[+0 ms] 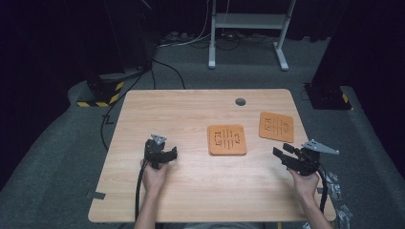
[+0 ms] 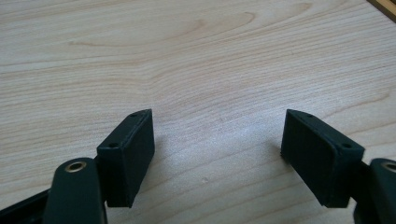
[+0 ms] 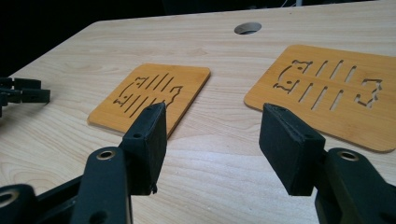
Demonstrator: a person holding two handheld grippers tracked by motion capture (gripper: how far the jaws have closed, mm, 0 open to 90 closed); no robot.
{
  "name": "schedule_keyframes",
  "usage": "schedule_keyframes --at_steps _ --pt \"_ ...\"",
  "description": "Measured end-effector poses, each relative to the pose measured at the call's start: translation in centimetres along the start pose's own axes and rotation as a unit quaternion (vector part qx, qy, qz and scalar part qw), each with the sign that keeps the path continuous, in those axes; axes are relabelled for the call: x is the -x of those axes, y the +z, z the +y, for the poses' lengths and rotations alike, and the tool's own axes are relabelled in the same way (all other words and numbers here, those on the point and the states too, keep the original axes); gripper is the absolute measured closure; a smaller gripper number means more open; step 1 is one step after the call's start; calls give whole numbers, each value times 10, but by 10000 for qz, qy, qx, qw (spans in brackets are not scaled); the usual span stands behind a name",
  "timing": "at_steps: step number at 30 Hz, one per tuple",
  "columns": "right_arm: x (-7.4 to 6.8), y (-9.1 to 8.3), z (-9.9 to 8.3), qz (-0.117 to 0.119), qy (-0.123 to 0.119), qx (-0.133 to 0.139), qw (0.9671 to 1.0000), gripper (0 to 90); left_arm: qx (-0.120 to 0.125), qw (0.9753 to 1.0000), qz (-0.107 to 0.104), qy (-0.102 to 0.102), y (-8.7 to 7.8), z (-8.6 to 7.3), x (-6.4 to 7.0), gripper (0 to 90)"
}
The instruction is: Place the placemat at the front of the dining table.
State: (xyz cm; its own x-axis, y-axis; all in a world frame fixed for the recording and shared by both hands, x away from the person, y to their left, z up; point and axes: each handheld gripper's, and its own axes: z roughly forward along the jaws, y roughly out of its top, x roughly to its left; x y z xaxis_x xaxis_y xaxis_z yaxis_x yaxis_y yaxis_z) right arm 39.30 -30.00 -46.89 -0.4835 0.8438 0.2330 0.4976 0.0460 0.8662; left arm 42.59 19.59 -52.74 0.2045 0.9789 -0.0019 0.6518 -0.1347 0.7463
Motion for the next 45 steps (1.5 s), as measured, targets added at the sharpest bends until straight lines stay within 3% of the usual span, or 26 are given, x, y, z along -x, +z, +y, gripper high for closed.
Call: schedule_keyframes --at_steps 20,26,37,42,45 --pt "-7 9 -17 -36 -71 -153 9999 415 1 10000 0 -5 0 0 0 259" --pt "-14 18 -25 -205 -364 -276 9987 420 1 10000 -1 -2 0 0 0 259" --pt "-25 35 -35 -314 -658 -553 9958 430 2 10000 -1 -7 0 0 0 258" --pt "-35 49 -38 -317 -934 -845 9915 436 0 10000 0 -5 0 0 0 258" --pt "-40 56 -38 -287 -961 -1019 9897 436 1 10000 -1 -6 0 0 0 258"
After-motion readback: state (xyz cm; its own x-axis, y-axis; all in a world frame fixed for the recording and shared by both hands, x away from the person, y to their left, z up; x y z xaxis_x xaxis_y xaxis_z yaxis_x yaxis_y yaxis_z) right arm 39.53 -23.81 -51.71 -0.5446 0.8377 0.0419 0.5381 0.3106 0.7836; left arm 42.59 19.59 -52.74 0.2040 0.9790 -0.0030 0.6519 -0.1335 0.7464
